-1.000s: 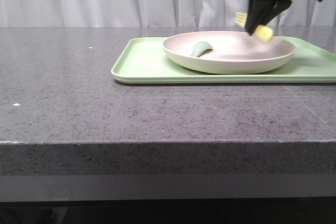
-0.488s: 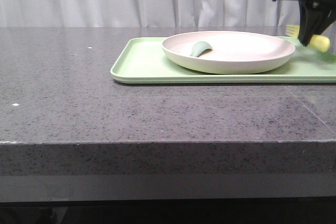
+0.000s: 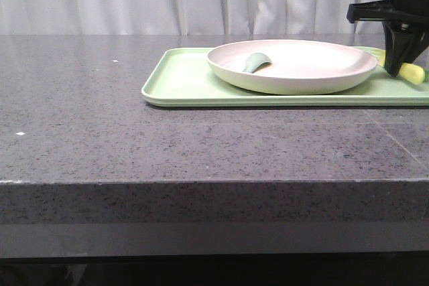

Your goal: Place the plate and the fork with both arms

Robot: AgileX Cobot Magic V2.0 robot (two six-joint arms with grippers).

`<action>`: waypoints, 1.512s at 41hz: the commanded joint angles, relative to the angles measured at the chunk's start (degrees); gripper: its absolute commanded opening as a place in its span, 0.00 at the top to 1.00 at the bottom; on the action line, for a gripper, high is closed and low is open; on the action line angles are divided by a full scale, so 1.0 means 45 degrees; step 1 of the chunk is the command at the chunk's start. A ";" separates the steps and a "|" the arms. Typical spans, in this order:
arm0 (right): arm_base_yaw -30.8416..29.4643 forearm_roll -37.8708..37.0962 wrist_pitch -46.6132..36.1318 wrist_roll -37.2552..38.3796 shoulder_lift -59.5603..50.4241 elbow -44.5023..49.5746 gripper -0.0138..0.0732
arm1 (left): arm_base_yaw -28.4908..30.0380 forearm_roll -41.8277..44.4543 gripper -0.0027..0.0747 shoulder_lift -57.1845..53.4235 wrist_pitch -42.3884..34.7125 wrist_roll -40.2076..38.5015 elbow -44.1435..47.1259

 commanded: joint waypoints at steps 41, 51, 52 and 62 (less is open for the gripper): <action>0.0955 0.0579 -0.1312 -0.1371 -0.6636 0.1554 0.98 | 0.0015 -0.0043 0.99 0.0185 -0.0948 -0.0151 -0.0305; 0.0974 0.0419 -0.4051 -0.1406 -1.0738 0.6326 0.98 | 0.0015 -0.0043 0.99 0.0185 -0.0948 -0.0151 -0.0305; 0.0974 0.0422 -0.4405 -0.1405 -1.1240 0.6761 0.98 | 0.0015 -0.0043 0.99 0.0185 -0.0948 -0.0151 -0.0305; 0.0974 0.0329 -0.7677 -0.1405 -1.5343 1.1261 0.98 | 0.0015 -0.0043 0.99 0.0185 -0.0948 -0.0151 -0.0305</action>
